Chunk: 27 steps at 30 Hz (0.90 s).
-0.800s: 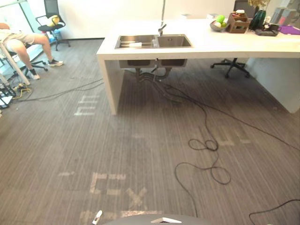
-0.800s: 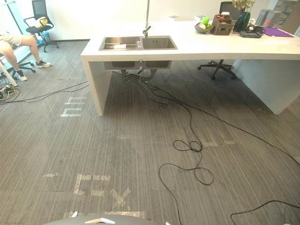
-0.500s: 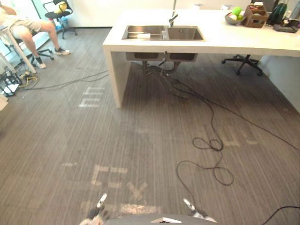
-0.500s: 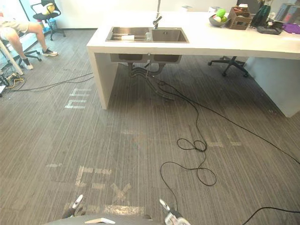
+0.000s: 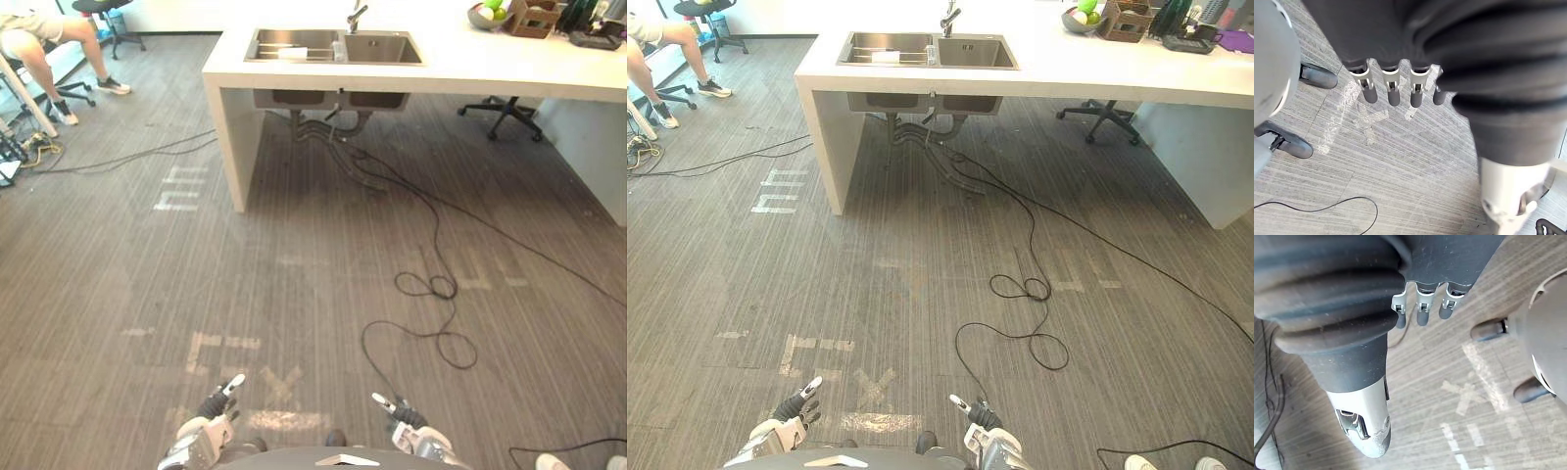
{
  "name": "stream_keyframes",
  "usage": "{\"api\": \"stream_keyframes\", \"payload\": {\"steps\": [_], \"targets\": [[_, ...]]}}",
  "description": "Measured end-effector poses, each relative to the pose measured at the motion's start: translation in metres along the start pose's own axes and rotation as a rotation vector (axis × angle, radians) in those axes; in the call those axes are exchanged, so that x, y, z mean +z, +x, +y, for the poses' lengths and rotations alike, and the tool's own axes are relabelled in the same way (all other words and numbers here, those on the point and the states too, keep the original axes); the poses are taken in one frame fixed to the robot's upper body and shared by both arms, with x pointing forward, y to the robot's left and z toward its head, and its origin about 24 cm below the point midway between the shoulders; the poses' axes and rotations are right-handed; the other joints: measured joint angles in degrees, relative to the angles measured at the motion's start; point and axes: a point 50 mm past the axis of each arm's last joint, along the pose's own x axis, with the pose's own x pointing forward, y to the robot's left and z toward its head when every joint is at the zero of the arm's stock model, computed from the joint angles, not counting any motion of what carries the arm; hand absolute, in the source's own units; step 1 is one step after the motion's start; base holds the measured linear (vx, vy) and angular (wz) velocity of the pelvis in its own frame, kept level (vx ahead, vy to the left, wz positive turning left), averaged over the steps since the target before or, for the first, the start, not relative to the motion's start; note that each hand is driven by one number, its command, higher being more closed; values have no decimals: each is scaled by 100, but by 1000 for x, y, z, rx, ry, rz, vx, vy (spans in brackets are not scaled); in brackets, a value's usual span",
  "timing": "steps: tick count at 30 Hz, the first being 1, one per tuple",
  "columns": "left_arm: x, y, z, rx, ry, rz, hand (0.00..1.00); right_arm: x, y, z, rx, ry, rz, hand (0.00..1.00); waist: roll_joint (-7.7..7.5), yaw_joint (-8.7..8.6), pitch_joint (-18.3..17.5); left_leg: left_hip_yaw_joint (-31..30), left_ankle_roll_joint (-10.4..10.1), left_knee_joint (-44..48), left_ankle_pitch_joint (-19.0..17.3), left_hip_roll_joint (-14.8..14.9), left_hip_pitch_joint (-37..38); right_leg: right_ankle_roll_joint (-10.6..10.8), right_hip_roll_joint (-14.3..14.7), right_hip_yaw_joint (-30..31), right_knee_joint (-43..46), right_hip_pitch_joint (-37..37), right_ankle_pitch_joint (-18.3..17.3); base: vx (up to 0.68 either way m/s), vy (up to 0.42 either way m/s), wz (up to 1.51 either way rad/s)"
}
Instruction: Walk over to the sink, pick up the cup, carry it to the dishwasher, place the cup inside the dishwasher, then close the dishwasher door
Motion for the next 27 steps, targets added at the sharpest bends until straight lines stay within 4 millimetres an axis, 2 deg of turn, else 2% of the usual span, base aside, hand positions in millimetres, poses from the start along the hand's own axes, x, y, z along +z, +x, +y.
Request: {"api": "stream_keyframes", "payload": {"steps": [2, 4, 7, 9, 12, 16, 20, 22, 25, 27], "targets": [[1, 1, 0, 39, 87, 6, 0, 4, 1, 1, -2, -130, -18, 0, -2, -2, 1, -58, 13, 0, 9, -17, -16, 4, -7, -28, 0, 0, -3, -11, 12, 11], [2, 1, 3, 118, 263, 13, 0, 9, 1, 2, -13, -299, -40, 0, -4, -20, 4, -139, 44, 0, 30, -44, -57, 7, -27, -110, 0, -6, -5, -22, 13, 18], [1, 0, 8, 165, 447, 39, 0, 9, 2, 5, 10, -400, -27, 0, -15, -28, 11, -234, 68, 1, 47, -73, -102, 14, -52, -139, 0, -15, -10, -24, 21, 15], [-4, -1, 10, 167, 458, 80, 0, 8, 2, 6, 15, -416, -17, 0, -16, -18, 10, -252, 80, 6, 55, -86, -155, 20, -72, -142, 0, -55, -6, -27, 22, 5], [-11, -1, 10, 105, 407, 174, 0, -3, 2, 5, 25, -402, 52, 0, -20, -19, 16, -251, 92, 4, 59, -111, -171, 41, -96, -138, 1, -71, 9, -14, 31, 0], [-15, -1, 11, 6, 336, 247, 0, -20, -2, 4, 44, -277, 126, 0, -40, -48, 25, -191, 109, -9, 48, -121, -120, 64, -108, -92, 2, -52, 26, 0, 22, -6], [-19, -4, 20, 45, 112, 256, 0, -29, -3, 5, 34, -169, 156, 0, -90, -40, 67, -10, 103, -98, 23, -105, 156, 69, -92, 56, 1, 112, 23, -9, 21, -24], [-21, -6, 25, 73, -18, 242, 0, -34, -6, -2, -7, -46, 166, 0, -93, -24, 63, 131, 105, -102, -7, -99, 232, 73, -90, 176, 1, 127, 29, -35, 22, -26], [-25, -9, 31, 102, -77, 231, 0, -40, -9, -9, -31, 94, 176, 0, -94, -25, 62, 258, 112, -102, -15, -92, 272, 73, -96, 235, 2, 131, 30, -26, 17, -15], [-27, -10, 32, 114, -125, 225, 0, -41, -10, -10, -20, 125, 194, 0, -84, -29, 72, 296, 106, -107, -30, -85, 355, 73, -93, 274, 3, 212, 30, -12, 13, -13]]}}
